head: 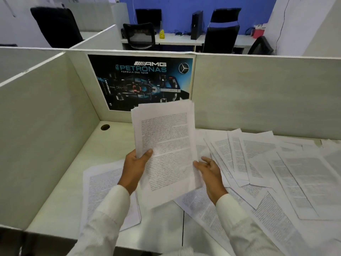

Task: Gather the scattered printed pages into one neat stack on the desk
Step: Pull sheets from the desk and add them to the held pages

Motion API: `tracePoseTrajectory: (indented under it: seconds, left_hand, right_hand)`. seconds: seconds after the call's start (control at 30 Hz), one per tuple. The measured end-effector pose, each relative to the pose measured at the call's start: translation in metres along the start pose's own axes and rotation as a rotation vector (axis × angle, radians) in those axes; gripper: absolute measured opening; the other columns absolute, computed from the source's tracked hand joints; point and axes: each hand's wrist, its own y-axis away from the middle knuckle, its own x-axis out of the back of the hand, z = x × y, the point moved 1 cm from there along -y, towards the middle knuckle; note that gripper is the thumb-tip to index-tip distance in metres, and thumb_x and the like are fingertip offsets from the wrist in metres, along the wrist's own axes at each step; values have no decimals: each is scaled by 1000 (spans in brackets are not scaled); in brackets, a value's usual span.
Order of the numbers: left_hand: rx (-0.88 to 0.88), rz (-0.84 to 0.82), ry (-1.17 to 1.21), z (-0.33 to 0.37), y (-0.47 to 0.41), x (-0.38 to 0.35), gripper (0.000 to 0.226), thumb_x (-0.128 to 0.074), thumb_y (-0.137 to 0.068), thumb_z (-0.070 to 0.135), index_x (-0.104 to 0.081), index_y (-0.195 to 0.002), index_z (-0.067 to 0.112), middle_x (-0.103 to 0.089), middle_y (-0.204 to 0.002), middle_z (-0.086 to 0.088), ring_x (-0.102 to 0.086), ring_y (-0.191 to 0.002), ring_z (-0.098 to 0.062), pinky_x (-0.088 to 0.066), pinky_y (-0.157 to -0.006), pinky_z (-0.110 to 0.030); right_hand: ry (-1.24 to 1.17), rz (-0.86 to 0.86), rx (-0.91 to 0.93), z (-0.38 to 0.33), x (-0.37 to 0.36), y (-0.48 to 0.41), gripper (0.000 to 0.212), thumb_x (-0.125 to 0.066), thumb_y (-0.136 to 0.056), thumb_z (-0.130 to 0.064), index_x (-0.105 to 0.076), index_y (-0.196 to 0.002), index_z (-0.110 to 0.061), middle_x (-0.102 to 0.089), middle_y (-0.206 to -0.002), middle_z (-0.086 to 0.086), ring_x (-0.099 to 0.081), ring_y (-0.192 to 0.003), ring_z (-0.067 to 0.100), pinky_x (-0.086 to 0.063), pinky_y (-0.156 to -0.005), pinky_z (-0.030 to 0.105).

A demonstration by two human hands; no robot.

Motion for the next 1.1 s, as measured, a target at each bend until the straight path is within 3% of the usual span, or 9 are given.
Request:
tracePoseTrajectory:
  seconds: [0.17, 0.27, 0.4, 0.5, 0.6, 0.7, 0.8, 0.9, 1.1]
  left_hand:
    - [202, -81, 63, -22, 17, 31, 21, -64, -93, 21, -68, -114, 18, -76, -107, 2, -73, -97, -16, -54, -81, -27]
    - [295, -118, 96, -35, 31, 38, 25, -61, -95, 26, -67, -117, 19, -75, -111, 0, -71, -103, -20, -53, -86, -31]
    - [343, -28, 145, -53, 39, 59, 30, -64, -93, 24, -67, -121, 15, -72, -117, -4, -67, -110, -26, -50, -97, -39]
    - [398, 43, 111, -69, 38, 71, 17, -64, -92, 9, -69, -108, 13, -72, -114, -11, -68, -101, -28, -57, -83, -34]
    - [378, 86, 19, -72, 46, 85, 20, -63, -94, 9, -68, -113, 15, -72, -110, -6, -69, -98, -26, -57, -78, -31]
    - [374, 290, -15, -78, 64, 157, 27, -60, -97, 12, -63, -123, 17, -70, -111, -2, -67, -100, -23, -53, -88, -35]
    - [347, 296, -93, -84, 55, 172, 36, -56, -100, 14, -56, -136, 15, -65, -124, -4, -64, -106, -23, -50, -96, -35]
    - [289, 293, -157, -82, 38, 174, 35, -50, -102, 12, -55, -136, 20, -62, -126, -1, -62, -101, -16, -48, -88, -26]
    - [384, 370, -270, -94, 28, 200, 55, -54, -100, 16, -36, -151, 17, -44, -151, -5, -46, -135, -24, -37, -108, -34]
  right_hand:
    - [107, -361, 15, 4, -23, 28, 34, -70, -91, -26, -63, -124, -22, -72, -119, -5, -69, -106, 9, -54, -89, 22]
    - [119, -430, -13, 11, -37, 37, 33, -69, -90, -29, -65, -123, -24, -73, -116, -8, -69, -107, 11, -53, -94, 25]
    - [202, -408, -53, 20, -41, 32, 28, -66, -94, -30, -66, -121, -25, -73, -115, -7, -69, -105, 11, -54, -87, 22]
    - [345, -409, -89, 31, -45, 26, 23, -61, -98, -26, -63, -121, -23, -70, -117, -6, -67, -104, 12, -52, -89, 25]
    - [451, -446, -110, 48, -57, 28, 26, -54, -100, -19, -56, -126, -22, -65, -125, -3, -63, -107, 11, -49, -91, 24]
    - [618, -690, -129, 73, -123, 52, 26, -49, -102, -18, -51, -126, -25, -64, -122, -7, -62, -106, 8, -51, -88, 22]
    - [628, -716, -149, 69, -137, 55, 29, -47, -102, -17, -44, -129, -27, -62, -123, -1, -64, -107, 16, -56, -80, 27]
    - [608, -686, -191, 68, -141, 42, 38, -48, -101, -16, -41, -137, -24, -60, -124, 6, -63, -106, 18, -55, -71, 24]
    - [663, -622, -252, 89, -145, 36, 48, -50, -98, -18, -38, -144, -16, -58, -126, 5, -58, -107, 18, -52, -90, 33]
